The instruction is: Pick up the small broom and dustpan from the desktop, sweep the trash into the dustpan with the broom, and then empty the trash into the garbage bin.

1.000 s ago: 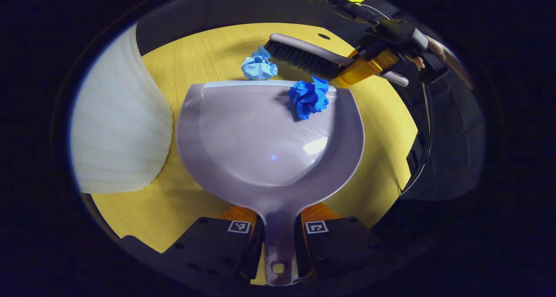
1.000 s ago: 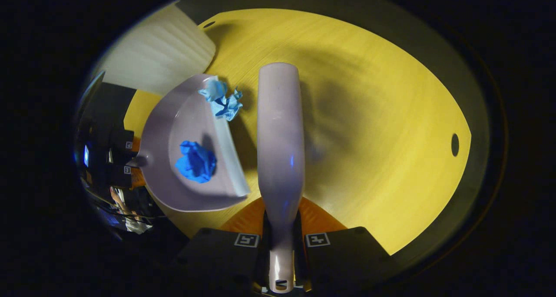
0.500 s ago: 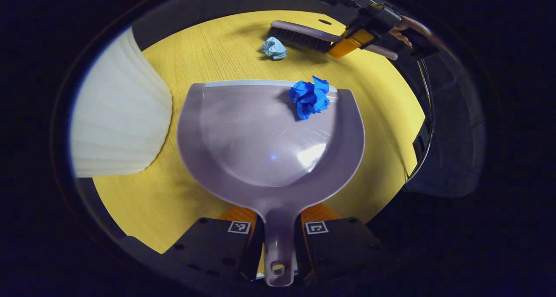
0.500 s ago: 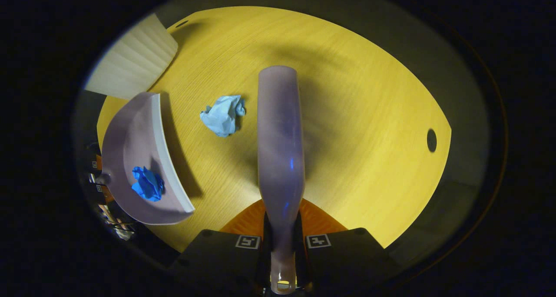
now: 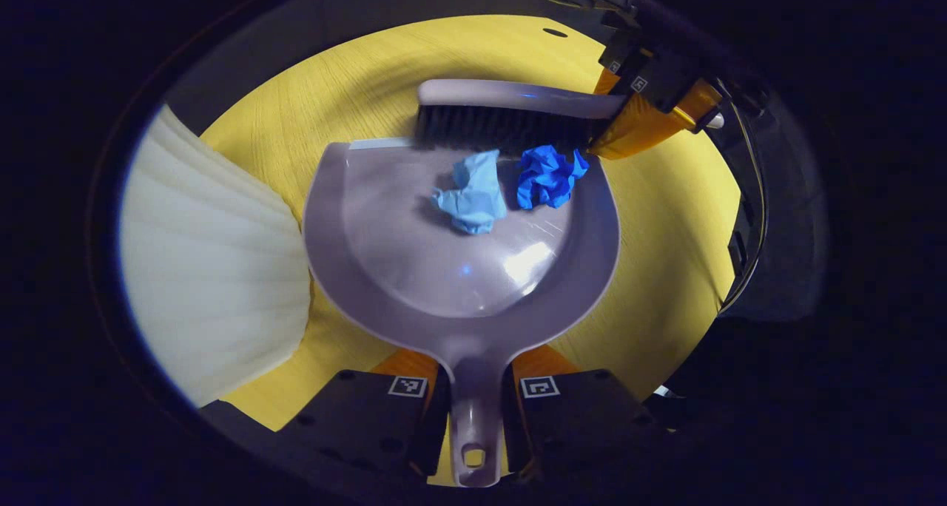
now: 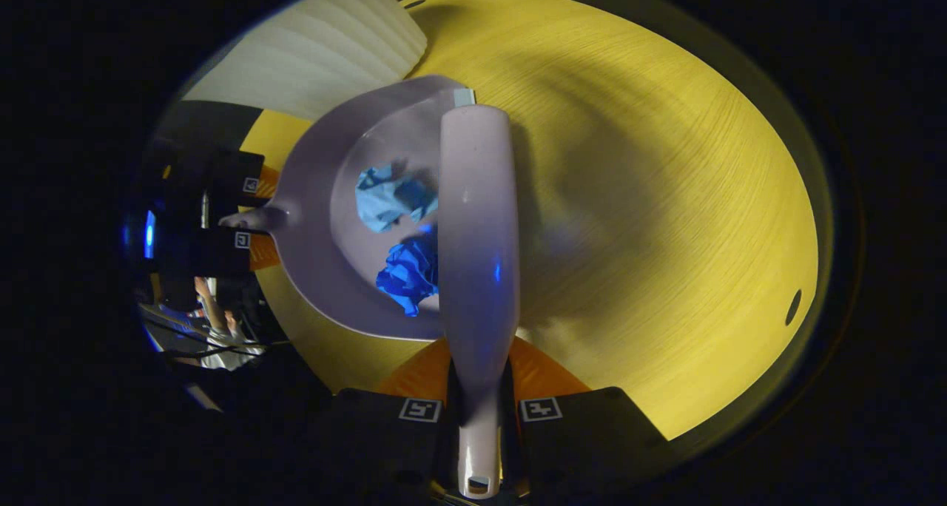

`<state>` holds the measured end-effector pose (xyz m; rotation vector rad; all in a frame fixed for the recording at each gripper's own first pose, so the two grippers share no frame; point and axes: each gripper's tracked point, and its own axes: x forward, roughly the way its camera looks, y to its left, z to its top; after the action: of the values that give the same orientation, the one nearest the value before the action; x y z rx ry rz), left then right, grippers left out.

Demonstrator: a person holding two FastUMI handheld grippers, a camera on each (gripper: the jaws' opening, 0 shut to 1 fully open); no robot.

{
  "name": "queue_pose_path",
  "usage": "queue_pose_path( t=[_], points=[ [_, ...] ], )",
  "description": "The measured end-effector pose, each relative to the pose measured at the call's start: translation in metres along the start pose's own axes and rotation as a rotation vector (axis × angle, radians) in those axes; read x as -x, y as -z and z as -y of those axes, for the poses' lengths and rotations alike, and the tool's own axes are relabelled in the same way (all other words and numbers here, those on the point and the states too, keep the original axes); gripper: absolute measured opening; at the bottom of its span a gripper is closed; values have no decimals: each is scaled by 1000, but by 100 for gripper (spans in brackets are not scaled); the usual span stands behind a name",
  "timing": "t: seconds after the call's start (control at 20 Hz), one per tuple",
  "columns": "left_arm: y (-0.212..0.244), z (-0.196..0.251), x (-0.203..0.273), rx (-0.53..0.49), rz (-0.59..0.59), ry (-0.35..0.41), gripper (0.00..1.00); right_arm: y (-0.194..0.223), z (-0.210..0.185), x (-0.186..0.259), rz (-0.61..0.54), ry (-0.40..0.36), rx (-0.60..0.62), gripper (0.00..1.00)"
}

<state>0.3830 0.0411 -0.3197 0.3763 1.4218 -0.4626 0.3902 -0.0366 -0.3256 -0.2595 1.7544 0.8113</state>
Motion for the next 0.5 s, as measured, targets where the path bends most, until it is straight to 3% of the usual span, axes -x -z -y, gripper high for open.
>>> queue_pose_path(
  t=[0.2, 0.5],
  points=[
    [-8, 9, 9, 12, 149, 88, 30, 17, 15, 12, 82, 14, -91, 25],
    [13, 28, 78, 44, 204, 80, 30, 27, 55, 40, 194, 33, -229, 24]
  ],
)
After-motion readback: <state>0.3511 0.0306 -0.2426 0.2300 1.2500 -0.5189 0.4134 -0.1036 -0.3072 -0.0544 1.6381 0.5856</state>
